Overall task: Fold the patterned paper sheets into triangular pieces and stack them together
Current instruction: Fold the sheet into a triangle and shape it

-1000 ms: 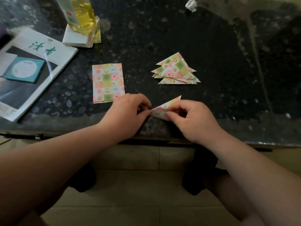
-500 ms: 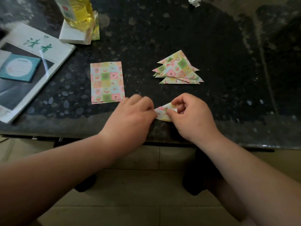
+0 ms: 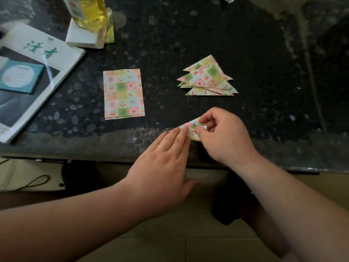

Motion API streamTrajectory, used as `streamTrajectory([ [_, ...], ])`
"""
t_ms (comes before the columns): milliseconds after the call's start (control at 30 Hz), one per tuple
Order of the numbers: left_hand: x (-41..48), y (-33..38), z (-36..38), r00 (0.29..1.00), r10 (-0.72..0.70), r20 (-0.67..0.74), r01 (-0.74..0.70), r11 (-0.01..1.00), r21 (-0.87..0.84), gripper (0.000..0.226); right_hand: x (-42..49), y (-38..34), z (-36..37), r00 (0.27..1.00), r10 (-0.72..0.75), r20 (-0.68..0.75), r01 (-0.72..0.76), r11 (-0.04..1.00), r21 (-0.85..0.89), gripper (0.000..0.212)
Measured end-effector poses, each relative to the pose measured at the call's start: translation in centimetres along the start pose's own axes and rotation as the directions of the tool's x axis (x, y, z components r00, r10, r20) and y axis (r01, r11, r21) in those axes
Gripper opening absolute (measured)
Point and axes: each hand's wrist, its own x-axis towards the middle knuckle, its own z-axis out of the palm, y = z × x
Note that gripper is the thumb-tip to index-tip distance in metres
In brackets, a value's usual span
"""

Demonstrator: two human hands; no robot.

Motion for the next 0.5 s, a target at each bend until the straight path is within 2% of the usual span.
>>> streamTrajectory([
  [100,0.2,-0.1,-0.2,1.000,-0.026,0.003,0.026,1.000,-0.018,0.092,0.1,0.0,-0.2,1.000,0.012,0.017,-0.011,1.000,-0.016,0.014],
  [200,0.2,-0.4,-0.3,0.999,-0.033,0.021,0.033,0.999,-0.036,0.092,0.8,0.0,-1.3,0.993,0.070,0.099,-0.066,0.997,-0.042,0.018],
  [300,0.3,-0.5,-0.4,0.999,-0.035,0.025,0.036,0.998,-0.043,0.090,1.3,-0.2,-2.9,0.969,0.145,0.201,-0.123,0.986,-0.117,0.023],
  [500,1.0,-0.1,-0.8,0.999,-0.028,0.046,0.027,1.000,0.009,0.089,1.2,-0.7,-4.2,0.927,0.267,0.263,-0.199,0.945,-0.260,0.036],
])
